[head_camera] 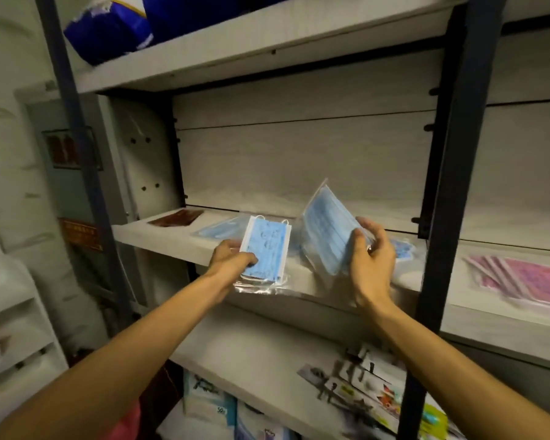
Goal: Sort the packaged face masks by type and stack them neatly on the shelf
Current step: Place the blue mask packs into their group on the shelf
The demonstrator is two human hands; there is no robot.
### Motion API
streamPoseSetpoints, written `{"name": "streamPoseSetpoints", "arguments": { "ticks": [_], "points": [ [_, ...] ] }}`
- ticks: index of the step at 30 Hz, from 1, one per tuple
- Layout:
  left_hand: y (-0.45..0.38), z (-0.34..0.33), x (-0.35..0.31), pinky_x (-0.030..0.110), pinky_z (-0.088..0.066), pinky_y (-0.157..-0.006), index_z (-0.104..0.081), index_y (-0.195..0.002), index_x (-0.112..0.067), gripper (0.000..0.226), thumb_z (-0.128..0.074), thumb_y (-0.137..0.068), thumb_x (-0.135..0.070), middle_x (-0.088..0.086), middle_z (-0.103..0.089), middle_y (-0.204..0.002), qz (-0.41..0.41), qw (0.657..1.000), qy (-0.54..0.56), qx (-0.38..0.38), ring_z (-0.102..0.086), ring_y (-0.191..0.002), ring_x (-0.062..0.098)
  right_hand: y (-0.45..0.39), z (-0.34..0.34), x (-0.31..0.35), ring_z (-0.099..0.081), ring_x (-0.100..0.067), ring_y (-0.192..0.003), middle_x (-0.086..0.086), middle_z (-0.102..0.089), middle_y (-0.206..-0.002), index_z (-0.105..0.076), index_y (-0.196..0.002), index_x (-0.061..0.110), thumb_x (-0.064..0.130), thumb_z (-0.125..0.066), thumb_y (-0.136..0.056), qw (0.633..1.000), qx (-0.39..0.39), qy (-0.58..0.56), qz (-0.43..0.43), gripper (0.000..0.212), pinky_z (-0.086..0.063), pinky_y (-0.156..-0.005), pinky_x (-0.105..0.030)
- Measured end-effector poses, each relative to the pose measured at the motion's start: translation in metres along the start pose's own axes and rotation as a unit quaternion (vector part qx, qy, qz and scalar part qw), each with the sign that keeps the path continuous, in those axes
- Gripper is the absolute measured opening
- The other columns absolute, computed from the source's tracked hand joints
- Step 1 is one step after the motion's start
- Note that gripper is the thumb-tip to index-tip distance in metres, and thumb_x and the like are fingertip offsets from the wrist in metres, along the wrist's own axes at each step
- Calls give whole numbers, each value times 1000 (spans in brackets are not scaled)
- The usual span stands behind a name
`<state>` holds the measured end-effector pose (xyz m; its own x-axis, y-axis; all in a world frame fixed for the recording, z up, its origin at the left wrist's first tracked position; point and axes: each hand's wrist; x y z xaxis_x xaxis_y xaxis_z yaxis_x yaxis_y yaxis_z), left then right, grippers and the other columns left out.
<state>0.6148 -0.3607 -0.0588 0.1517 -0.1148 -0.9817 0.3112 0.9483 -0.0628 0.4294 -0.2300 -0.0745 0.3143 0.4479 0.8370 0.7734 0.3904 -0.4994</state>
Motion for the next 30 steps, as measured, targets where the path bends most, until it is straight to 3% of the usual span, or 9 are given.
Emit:
{"name": "streamPoseSetpoints", "arguments": {
  "ticks": [4,7,11,14,16,19,24,27,30],
  "points": [
    [-40,-16,6,44,-55,-98,-42,-133,-11,57,-69,-85,4,12,-63,-130,-33,999,-42,-6,-64,-115,28,-18,-12,-20,-61,-14,-98,8,-59,-106,-59,-123,26,20,-50,-103,1000,-23,18,-7,22,-57,-73,-29],
    [-64,-24,8,40,-52,-103,-29,-149,-16,82,-72,-81,1,7,-59,-138,-71,992,-103,3,-59,-120,25,-26,-18,-25,-66,-25,-94,-5,-64,-99,-60,-122,25,21,-52,-102,998,-45,33,1,22,-60,-76,-39],
    [-93,-29,11,28,-45,-94,-21,-156,-20,99,-78,-76,-6,4,-49,-145,-160,961,-225,24,-54,-126,26,-39,-19,-23,-66,-31,-87,-11,-65,-91,-59,-115,32,22,-53,-102,995,-72,60,27,18,-59,-78,-50],
    [-112,-32,19,27,-41,-97,-37,-151,-21,81,-78,-80,-19,3,-45,-150,-215,925,-305,75,-50,-130,23,-48,-18,-22,-63,2,-83,10,-61,-93,-58,-117,25,18,-52,-101,989,-118,70,64,19,-55,-72,-25],
    [-125,-33,24,29,-42,-98,-45,-146,-21,70,-75,-83,-31,0,-45,-150,-252,892,-364,88,-50,-130,21,-52,-21,-20,-62,9,-90,19,-60,-100,-58,-118,20,15,-52,-100,985,-129,71,86,19,-51,-75,-14],
    [-145,-25,22,31,-44,-98,-52,-141,-21,67,-76,-82,-45,-3,-47,-148,-276,878,-381,90,-51,-130,19,-56,-37,-19,-64,-5,-99,15,-64,-105,-60,-115,17,12,-54,-99,984,-98,105,110,18,-53,-86,-24],
    [-187,25,11,35,-45,-98,-58,-133,-21,52,-63,-92,-52,0,-51,-144,-326,846,-417,68,-52,-128,23,-59,-105,-29,-64,-1,-87,8,-68,-102,-65,-108,23,14,-56,-91,990,-90,79,80,21,-52,-71,-18],
    [-220,66,10,37,-48,-96,-59,-128,-21,42,-60,-95,-46,0,-54,-139,-314,841,-436,64,-55,-121,23,-66,-160,-42,-63,-15,-84,-5,-68,-99,-66,-108,16,9,-56,-88,994,-97,46,9,23,-55,-73,-36],
    [-249,100,19,39,-49,-97,-56,-133,-22,41,-53,-100,-45,2,-53,-142,-287,849,-437,67,-57,-122,25,-64,-218,-62,-62,-30,-99,-9,-64,-102,-59,-107,13,3,-53,-92,992,-93,29,-80,19,-54,-94,-53]
  ]
}}
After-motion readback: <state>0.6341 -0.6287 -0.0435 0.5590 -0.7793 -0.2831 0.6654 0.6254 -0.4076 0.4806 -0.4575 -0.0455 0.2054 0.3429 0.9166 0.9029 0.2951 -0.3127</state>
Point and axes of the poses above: each hand's wrist, its own y-axis away from the middle knuckle, its own z-axis out of the back of the hand, x = y × z
